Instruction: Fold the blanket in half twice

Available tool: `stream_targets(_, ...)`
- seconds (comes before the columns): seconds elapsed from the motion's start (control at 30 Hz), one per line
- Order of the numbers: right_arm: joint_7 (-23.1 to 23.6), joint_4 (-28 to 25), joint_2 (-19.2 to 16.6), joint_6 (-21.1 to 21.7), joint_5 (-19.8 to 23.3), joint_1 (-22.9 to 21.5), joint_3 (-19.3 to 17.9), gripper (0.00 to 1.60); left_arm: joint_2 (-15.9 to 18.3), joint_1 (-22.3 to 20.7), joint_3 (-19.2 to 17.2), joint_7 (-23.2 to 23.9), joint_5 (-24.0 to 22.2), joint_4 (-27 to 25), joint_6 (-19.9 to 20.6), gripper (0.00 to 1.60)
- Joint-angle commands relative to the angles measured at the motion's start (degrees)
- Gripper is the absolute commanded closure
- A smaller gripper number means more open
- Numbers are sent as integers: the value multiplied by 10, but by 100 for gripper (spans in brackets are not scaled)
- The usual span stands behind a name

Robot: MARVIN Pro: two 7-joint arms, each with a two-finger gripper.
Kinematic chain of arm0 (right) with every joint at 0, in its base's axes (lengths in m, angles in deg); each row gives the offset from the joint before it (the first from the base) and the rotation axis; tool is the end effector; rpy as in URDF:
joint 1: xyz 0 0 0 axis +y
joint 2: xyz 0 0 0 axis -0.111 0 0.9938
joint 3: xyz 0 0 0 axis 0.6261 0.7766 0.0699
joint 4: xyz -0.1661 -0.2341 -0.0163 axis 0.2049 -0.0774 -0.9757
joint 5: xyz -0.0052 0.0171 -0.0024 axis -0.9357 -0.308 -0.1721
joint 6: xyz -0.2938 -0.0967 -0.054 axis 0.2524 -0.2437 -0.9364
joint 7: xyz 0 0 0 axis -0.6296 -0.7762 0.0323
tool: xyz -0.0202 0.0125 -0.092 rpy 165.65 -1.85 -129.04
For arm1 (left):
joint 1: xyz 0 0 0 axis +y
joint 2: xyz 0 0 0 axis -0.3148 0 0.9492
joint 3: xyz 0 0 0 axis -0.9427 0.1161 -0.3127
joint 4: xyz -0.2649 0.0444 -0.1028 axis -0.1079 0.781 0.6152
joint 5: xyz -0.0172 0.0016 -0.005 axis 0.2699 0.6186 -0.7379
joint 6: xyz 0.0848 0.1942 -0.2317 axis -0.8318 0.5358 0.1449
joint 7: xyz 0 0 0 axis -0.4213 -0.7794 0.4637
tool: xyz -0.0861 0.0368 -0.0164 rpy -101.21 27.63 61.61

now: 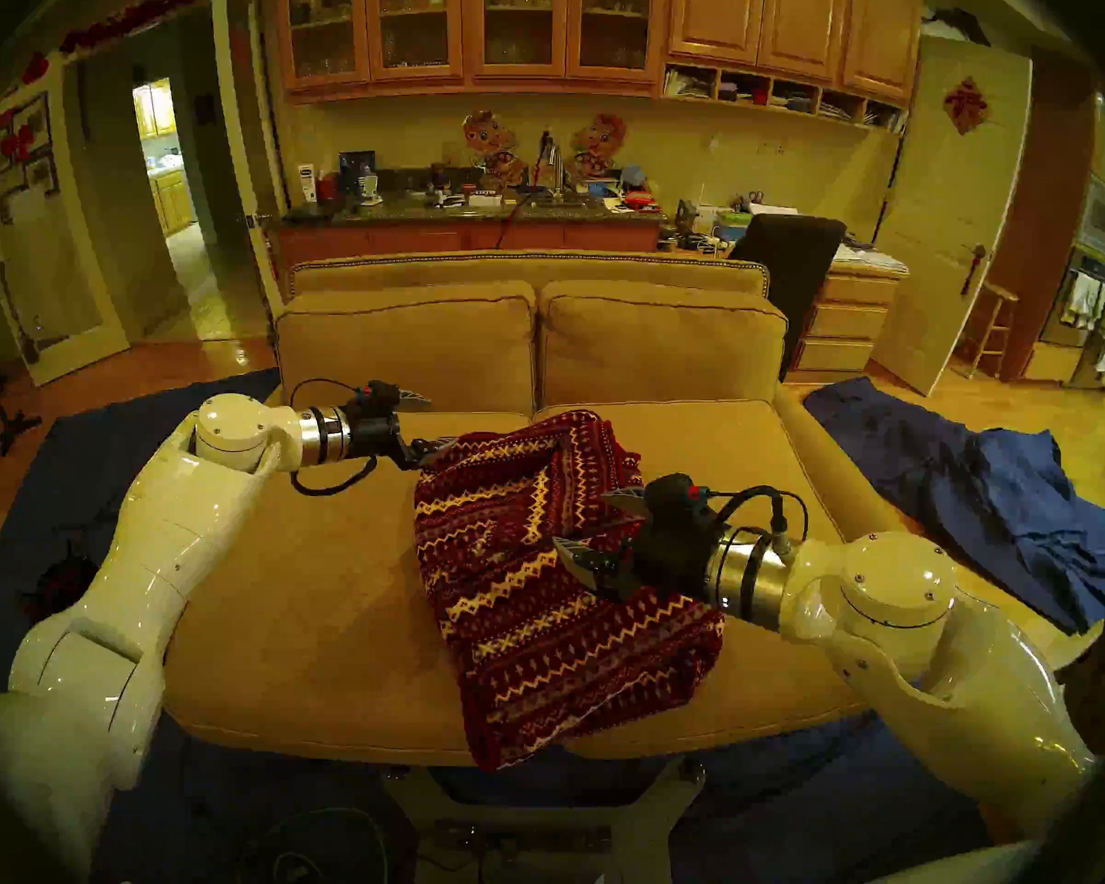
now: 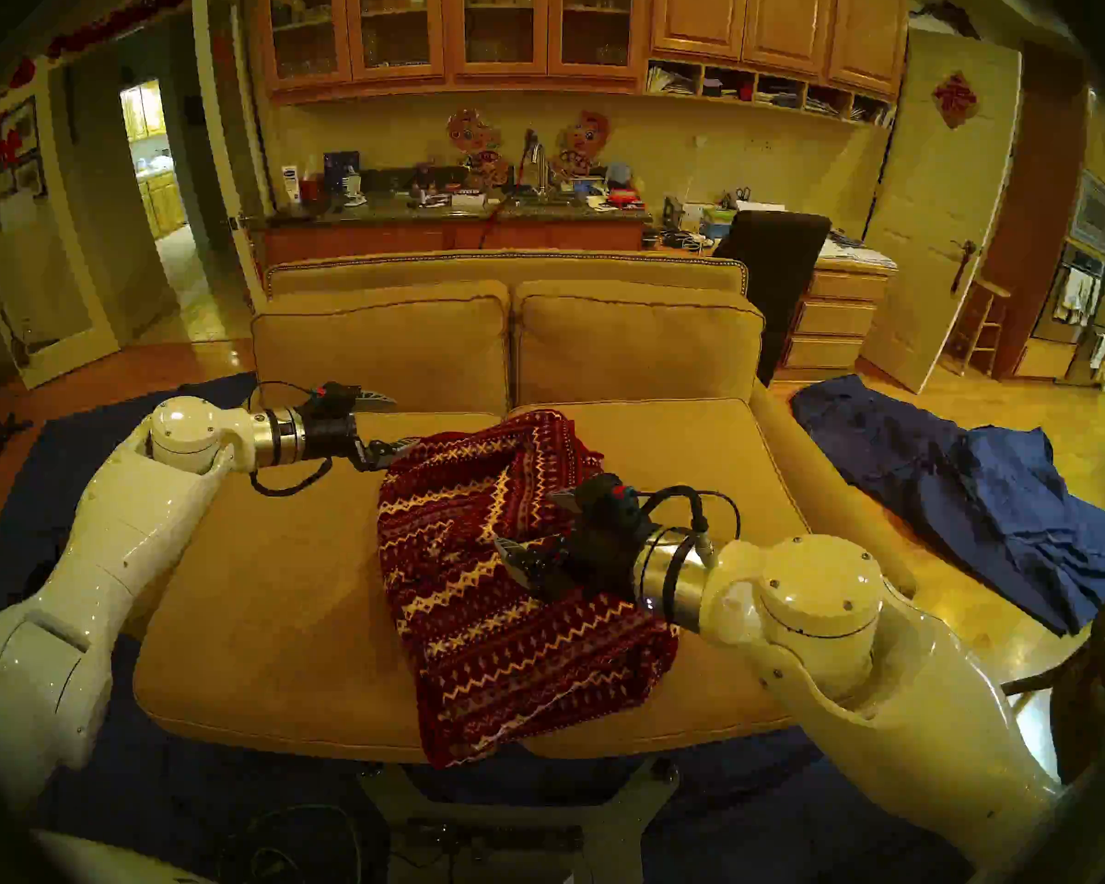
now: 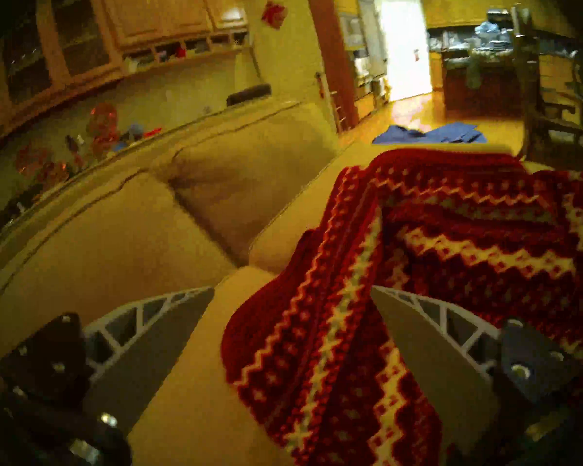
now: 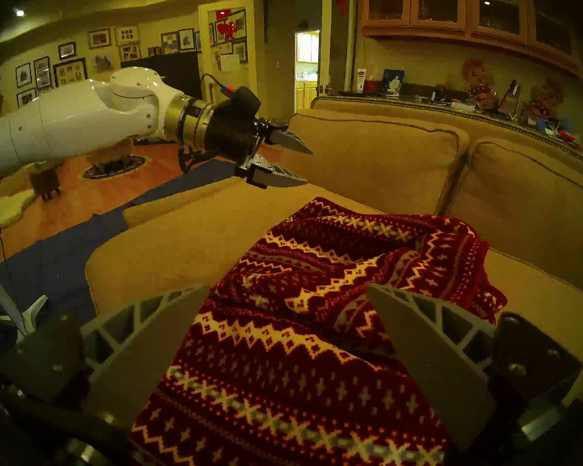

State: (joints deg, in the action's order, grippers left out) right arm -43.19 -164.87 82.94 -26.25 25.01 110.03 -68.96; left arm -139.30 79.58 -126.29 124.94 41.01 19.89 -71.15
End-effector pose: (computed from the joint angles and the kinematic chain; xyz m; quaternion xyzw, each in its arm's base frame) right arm 0.2824 0.0449 -0.2006 -0.7515 -0.3351 -0.5171 0.2356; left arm 0.5005 0.0995 -0.2386 0.6681 -0.4603 0.5572 0.1767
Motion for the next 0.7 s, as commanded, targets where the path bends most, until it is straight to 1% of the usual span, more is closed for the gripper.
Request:
stream_targets(0.0, -1, -5, 0, -2, -1, -1, -2, 0, -20, 8, 3, 21, -23, -70, -13, 0)
stream_targets(0.07, -1, -6, -1, -2, -1, -1, -2, 0, -28, 1, 10, 21, -18, -77, -9, 0)
stream_targets(0.13, -1, -6, -1, -2, -1, -1, -2, 0, -31, 5, 13, 8, -9, -104, 8, 0)
stream_targets(0.3, -2, -6, -1, -2, -1, -1, -2, 0, -53, -22, 44, -3, 14, -94, 35, 0)
stream_targets(0.4, -2, -6, -1, -2, -1, -1, -2, 0, -65, -26, 56, -5, 16, -91, 48, 0)
stream_targets(0.53, -3, -6, -2, -2, -1, -1, -2, 0, -76, -20, 66, -1, 10, -90, 55, 0)
stream_targets(0.6, -3, -6, -2, -2, -1, -1, -2, 0, -79, -17, 68, 2, 6, -89, 55, 0)
stream_targets(0.67, -3, -6, -2, -2, -1, -1, -2, 0, -84, -18, 78, 12, 6, -92, 51, 0)
